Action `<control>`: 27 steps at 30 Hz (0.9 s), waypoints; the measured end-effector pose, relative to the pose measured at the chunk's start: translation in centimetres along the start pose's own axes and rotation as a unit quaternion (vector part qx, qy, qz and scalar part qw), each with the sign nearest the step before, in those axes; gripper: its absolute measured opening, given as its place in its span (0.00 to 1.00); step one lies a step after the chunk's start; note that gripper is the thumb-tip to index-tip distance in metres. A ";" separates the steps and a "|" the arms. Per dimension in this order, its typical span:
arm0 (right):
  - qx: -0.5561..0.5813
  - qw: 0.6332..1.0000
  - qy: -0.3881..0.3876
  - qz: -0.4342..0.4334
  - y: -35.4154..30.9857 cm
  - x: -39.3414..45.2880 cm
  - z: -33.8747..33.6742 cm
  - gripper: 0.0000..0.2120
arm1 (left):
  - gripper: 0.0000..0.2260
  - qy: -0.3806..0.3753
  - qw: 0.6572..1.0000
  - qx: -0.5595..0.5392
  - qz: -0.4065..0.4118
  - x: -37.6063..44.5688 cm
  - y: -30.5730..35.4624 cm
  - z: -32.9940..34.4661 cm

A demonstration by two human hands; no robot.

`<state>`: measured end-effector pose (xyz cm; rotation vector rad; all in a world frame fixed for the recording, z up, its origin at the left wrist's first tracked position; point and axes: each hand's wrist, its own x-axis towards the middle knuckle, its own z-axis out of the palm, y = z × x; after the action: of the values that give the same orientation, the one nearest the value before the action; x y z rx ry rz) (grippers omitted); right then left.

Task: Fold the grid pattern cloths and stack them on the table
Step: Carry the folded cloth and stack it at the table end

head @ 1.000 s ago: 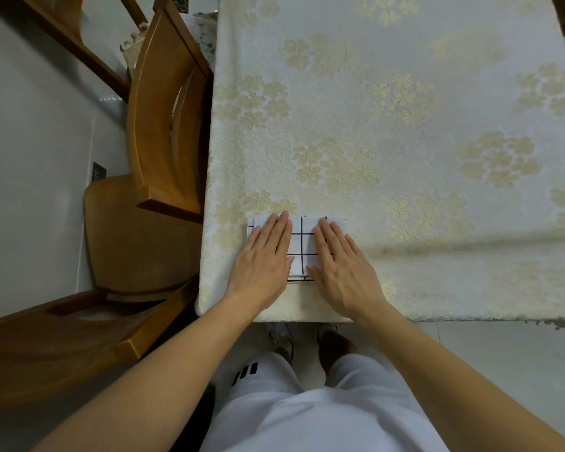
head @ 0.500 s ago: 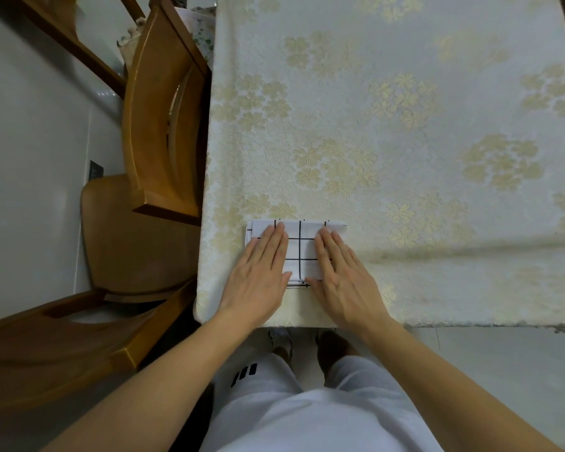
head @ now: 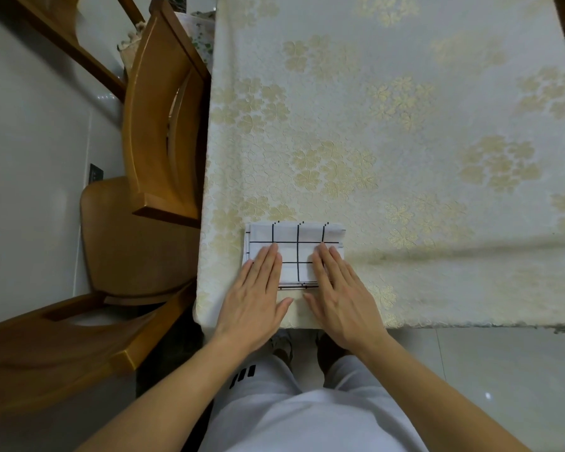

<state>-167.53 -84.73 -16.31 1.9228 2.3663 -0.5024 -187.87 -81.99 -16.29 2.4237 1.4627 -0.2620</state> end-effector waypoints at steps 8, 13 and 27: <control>-0.008 1.000 -0.002 0.001 0.3 -0.3 0.3 0.33 | 0.34 -0.007 1.000 0.004 -0.002 -0.4 0.1 0.2; -0.020 1.000 -0.007 -0.013 0.1 -1.5 0.7 0.33 | 0.34 -0.019 1.000 0.003 0.009 -1.7 0.6 0.8; -0.016 1.000 -0.010 0.000 0.1 -0.9 -0.9 0.33 | 0.33 0.011 1.000 -0.004 -0.011 -1.2 0.7 -0.3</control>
<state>-167.11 -85.27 -15.27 1.8969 2.3468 -0.4788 -187.78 -83.25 -15.53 2.4123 1.4981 -0.2342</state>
